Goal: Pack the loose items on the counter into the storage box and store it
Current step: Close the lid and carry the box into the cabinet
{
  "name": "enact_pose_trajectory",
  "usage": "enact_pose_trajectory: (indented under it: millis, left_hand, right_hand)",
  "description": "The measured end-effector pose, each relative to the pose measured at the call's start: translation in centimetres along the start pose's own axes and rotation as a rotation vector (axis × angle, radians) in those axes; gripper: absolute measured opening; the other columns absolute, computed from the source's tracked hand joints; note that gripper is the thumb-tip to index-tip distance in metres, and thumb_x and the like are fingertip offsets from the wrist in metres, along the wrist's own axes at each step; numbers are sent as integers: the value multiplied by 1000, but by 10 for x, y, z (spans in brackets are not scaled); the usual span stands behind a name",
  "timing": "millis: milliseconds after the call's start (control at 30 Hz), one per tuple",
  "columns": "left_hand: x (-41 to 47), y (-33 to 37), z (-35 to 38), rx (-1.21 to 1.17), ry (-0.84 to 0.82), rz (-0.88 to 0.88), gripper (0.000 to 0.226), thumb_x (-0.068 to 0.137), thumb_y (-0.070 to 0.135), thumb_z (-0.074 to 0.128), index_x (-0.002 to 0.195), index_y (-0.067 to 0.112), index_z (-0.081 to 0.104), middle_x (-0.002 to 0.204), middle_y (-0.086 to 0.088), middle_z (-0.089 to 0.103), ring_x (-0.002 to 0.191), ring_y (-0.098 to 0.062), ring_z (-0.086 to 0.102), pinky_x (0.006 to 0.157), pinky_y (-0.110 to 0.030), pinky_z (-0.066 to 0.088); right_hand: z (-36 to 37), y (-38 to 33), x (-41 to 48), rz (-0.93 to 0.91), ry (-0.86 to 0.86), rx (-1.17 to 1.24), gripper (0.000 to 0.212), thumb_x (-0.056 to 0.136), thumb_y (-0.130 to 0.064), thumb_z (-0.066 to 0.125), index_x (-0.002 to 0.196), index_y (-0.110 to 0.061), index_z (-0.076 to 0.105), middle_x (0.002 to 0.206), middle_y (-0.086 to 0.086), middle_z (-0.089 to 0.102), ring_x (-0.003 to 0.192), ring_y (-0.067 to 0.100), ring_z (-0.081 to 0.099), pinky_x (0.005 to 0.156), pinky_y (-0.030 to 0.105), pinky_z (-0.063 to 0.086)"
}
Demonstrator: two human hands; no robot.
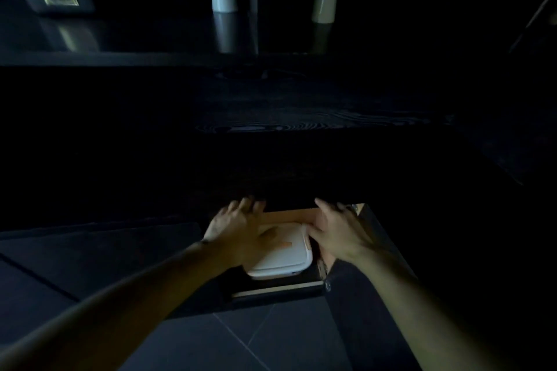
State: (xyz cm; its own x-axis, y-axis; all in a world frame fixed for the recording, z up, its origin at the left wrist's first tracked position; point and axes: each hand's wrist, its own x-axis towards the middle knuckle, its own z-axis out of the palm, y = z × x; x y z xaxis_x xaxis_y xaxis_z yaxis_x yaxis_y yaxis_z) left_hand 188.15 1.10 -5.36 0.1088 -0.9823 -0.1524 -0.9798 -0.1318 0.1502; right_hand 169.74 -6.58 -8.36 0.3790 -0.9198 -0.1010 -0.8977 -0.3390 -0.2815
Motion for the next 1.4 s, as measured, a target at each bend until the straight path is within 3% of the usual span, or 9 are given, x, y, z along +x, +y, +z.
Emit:
enact_pose_trajectory:
  millis: [133,300,400,667,967,1100,1233,1333,1400]
  left_hand:
    - [-12,4,-34,-64,185,-83,79,84,61,43,146,19,17,148,-11,31,132,-31,33,105,-38,28]
    - [-23,23,-65,-109,254,-102,79,87,55,46,147,19,8,137,-13,46,119,-34,48,91,-40,41]
    - [-27,35,-73,-95,270,-81,78,88,53,45,147,18,8,136,-15,46,118,-34,48,90,-41,42]
    - [-20,47,-50,-54,266,-41,77,88,51,46,147,16,11,141,-14,40,127,-33,40,100,-43,35]
    - [-9,42,-15,-31,221,-48,78,86,54,47,146,19,12,143,-15,38,127,-35,38,99,-45,36]
    - [-10,36,-7,-23,193,-42,79,85,53,48,146,18,13,142,-15,38,127,-35,38,98,-45,35]
    - [-14,16,-5,-10,167,-52,78,86,51,48,147,20,11,143,-14,37,128,-33,37,98,-43,35]
    - [-19,-8,-9,8,156,-95,77,87,53,46,147,20,12,143,-13,36,128,-32,37,99,-42,35]
    - [-21,-26,-14,5,169,-122,76,87,54,45,147,20,14,143,-13,37,127,-32,39,99,-41,35]
  right_hand:
    - [-52,16,-25,33,39,14,71,82,-63,46,142,-30,28,140,10,43,123,31,44,95,37,40]
    - [-83,53,-62,121,24,52,66,83,-58,50,138,-24,35,136,10,49,120,30,49,92,35,42]
    - [-70,81,-88,222,-34,67,66,86,-54,50,140,-22,32,140,11,45,123,31,46,95,36,43]
    - [-8,141,-97,405,-239,68,82,85,-58,49,148,-27,6,155,13,13,138,36,20,108,48,27]
    - [32,155,-91,480,-240,194,95,77,-62,57,147,-33,0,154,15,10,138,38,18,106,51,27]
    - [38,144,-96,418,-248,227,103,69,-61,66,147,-33,4,155,9,14,139,33,21,108,47,29]
    - [55,112,-97,375,-218,323,93,69,-55,69,143,-32,18,149,6,30,132,29,35,98,42,37]
    - [63,78,-88,305,-274,395,69,64,-59,67,121,-33,39,126,7,51,107,25,55,77,31,44]
    - [71,49,-80,218,-371,408,60,60,-63,63,107,-33,41,110,4,54,93,22,57,75,32,47]
